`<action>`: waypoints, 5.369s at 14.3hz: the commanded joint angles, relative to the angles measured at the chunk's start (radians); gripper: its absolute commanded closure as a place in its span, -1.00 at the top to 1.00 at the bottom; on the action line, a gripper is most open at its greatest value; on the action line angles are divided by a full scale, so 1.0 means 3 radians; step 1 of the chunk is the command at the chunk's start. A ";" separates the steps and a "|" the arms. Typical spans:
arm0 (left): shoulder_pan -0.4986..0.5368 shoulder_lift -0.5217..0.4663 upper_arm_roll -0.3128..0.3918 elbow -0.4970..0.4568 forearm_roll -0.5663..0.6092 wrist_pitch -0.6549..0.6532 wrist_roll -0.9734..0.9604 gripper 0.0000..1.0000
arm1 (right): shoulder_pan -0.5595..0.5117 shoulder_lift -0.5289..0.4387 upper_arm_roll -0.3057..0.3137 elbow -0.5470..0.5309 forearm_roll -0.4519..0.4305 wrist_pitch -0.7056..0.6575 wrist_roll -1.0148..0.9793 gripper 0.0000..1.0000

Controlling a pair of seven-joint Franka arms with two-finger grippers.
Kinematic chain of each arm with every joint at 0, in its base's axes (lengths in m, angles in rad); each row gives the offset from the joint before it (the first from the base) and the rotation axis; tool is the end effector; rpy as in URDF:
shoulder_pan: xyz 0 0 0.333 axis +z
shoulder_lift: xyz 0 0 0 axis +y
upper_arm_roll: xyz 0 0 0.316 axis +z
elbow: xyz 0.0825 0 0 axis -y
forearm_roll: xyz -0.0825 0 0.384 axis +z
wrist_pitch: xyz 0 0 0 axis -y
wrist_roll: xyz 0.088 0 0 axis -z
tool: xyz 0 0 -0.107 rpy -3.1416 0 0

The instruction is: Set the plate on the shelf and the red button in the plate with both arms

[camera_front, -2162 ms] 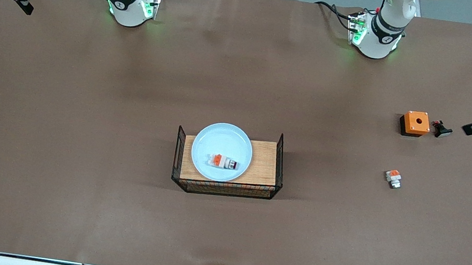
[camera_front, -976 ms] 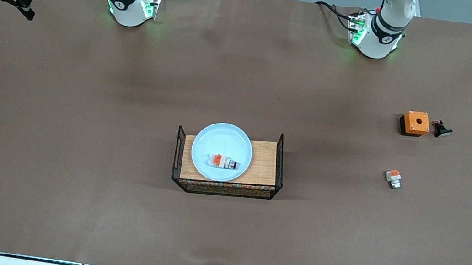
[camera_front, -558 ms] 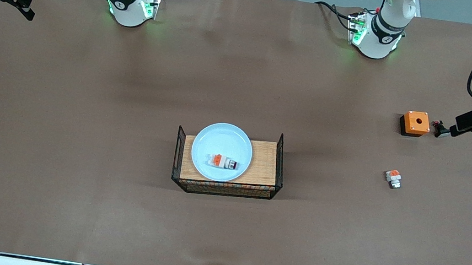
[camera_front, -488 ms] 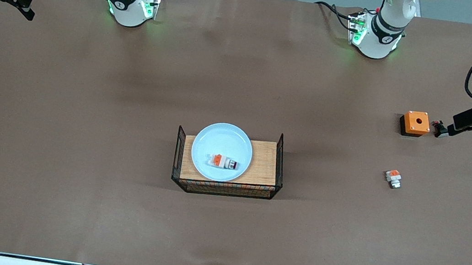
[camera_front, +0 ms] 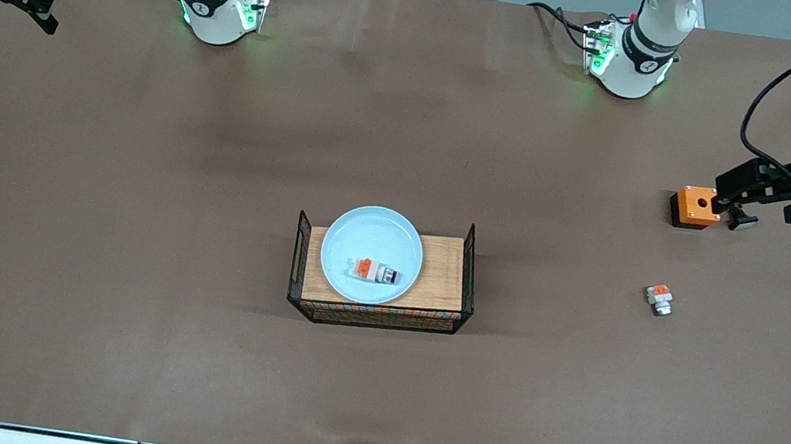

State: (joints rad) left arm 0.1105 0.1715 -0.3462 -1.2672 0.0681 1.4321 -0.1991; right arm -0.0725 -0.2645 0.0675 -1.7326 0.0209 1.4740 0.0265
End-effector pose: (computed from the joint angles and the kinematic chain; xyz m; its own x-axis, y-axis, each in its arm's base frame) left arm 0.5796 -0.1085 0.6602 0.9997 -0.0223 0.0050 -0.0223 -0.9997 -0.0087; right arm 0.4594 0.0050 0.6742 0.9995 -0.0317 0.0052 -0.0317 -0.9995 -0.0033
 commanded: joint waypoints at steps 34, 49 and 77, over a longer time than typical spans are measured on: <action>-0.1004 -0.0050 0.1426 0.0021 -0.0206 -0.0034 0.0066 1.00 | 0.0001 0.0053 -0.0005 0.0146 0.0012 -0.0051 -0.0022 1.00; -0.0486 -0.0362 0.0806 -0.0046 -0.0268 -0.0146 0.0004 1.00 | 0.0006 0.0059 -0.0005 0.0146 0.0012 -0.0045 -0.0022 1.00; -0.0496 -0.0300 0.0796 -0.0045 -0.0263 0.0007 0.0020 1.00 | 0.0011 0.0064 -0.0005 0.0161 0.0012 -0.0015 -0.0027 1.00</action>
State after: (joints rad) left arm -0.0467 0.0870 -0.0984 -1.2786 -0.0115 1.4236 -0.2011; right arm -0.0723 -0.2580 0.0683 -1.7099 0.0209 1.4772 0.0249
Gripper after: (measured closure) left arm 0.000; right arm 0.000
